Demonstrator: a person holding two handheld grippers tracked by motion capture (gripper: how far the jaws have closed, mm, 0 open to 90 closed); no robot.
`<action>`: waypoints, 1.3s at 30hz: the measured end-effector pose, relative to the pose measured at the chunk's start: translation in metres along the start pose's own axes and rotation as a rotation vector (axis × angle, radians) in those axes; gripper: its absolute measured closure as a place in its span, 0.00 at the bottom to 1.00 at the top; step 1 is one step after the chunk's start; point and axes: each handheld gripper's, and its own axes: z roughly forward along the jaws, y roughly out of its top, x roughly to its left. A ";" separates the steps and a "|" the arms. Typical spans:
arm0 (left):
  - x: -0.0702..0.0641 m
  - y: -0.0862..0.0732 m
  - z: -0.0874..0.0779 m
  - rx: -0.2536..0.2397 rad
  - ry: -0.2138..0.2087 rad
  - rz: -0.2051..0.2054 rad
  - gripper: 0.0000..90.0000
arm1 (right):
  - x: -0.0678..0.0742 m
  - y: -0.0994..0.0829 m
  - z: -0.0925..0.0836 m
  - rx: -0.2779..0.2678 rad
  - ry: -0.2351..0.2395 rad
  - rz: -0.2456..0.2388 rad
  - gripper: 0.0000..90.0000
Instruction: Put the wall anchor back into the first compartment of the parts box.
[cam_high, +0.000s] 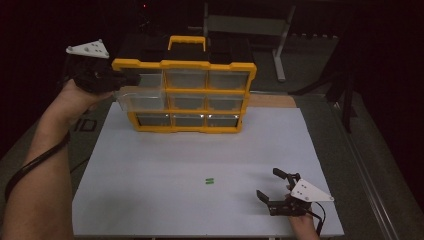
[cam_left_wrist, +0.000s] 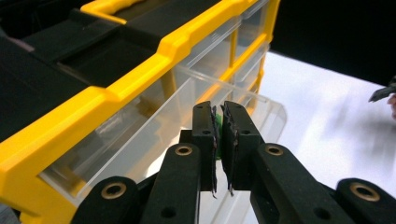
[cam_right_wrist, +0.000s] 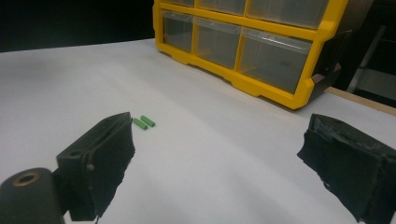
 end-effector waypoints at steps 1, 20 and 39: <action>0.001 0.000 0.001 -0.003 -0.003 -0.013 0.90 | 0.000 0.000 0.000 -0.001 0.001 0.000 0.09; -0.027 0.010 0.002 -0.001 -0.098 -0.006 0.00 | 0.001 0.001 -0.001 -0.006 0.000 -0.007 0.09; -0.081 0.015 0.018 -0.026 -0.200 0.080 0.00 | 0.001 0.003 -0.001 -0.010 -0.003 -0.004 0.09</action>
